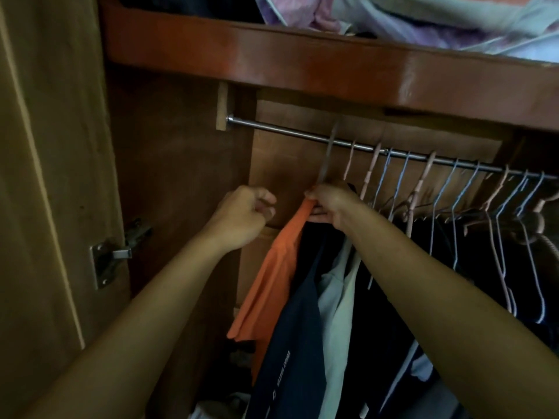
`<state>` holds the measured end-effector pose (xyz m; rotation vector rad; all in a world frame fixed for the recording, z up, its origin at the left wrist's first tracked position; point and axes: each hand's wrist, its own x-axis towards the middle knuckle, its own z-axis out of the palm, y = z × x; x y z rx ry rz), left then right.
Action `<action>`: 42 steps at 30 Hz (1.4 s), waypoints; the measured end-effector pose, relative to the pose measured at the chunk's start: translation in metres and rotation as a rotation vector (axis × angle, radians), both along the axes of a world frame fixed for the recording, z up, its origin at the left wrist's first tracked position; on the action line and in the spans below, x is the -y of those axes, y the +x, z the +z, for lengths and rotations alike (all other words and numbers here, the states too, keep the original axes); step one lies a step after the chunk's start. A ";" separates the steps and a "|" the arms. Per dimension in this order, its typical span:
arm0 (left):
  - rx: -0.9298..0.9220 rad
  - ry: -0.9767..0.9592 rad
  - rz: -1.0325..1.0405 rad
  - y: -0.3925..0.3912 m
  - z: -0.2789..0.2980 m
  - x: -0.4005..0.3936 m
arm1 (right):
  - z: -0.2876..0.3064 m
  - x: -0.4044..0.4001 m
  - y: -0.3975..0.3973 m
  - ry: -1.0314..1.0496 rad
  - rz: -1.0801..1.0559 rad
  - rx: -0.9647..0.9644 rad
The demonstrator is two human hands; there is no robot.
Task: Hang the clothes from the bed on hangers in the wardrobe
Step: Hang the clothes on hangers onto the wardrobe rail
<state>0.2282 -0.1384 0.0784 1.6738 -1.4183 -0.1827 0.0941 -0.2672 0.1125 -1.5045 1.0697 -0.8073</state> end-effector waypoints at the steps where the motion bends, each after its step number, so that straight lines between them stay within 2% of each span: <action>1: -0.004 -0.001 0.000 0.000 0.001 0.001 | 0.000 0.001 -0.001 0.003 -0.001 -0.020; 7: -0.043 0.013 -0.026 -0.006 0.005 -0.003 | 0.001 -0.008 -0.004 -0.011 -0.020 -0.158; 13: -0.101 0.074 -0.085 -0.011 0.009 -0.013 | 0.004 -0.019 -0.011 -0.123 -0.082 -0.214; 16: -0.116 0.127 -0.114 -0.014 0.014 -0.020 | 0.006 -0.024 -0.015 -0.194 -0.110 -0.323; 21: -0.095 0.193 -0.165 -0.022 0.022 -0.029 | 0.012 -0.038 -0.032 -0.185 -0.059 -0.412; 25: -0.023 0.224 -0.183 -0.033 0.024 -0.033 | 0.013 -0.063 -0.061 -0.218 0.028 -0.494; 29: 0.138 0.210 -0.202 -0.048 0.031 -0.040 | 0.009 -0.088 -0.094 -0.255 0.113 -0.591; 33: 0.279 0.376 -0.367 -0.071 0.041 -0.048 | 0.013 -0.111 -0.131 -0.328 0.210 -0.698; 36: 0.327 0.442 -0.429 -0.092 0.041 -0.051 | 0.017 -0.127 -0.162 -0.368 0.224 -0.779; 42: 0.434 0.423 -0.479 -0.152 0.042 -0.065 | 0.021 -0.163 -0.239 -0.355 0.208 -0.916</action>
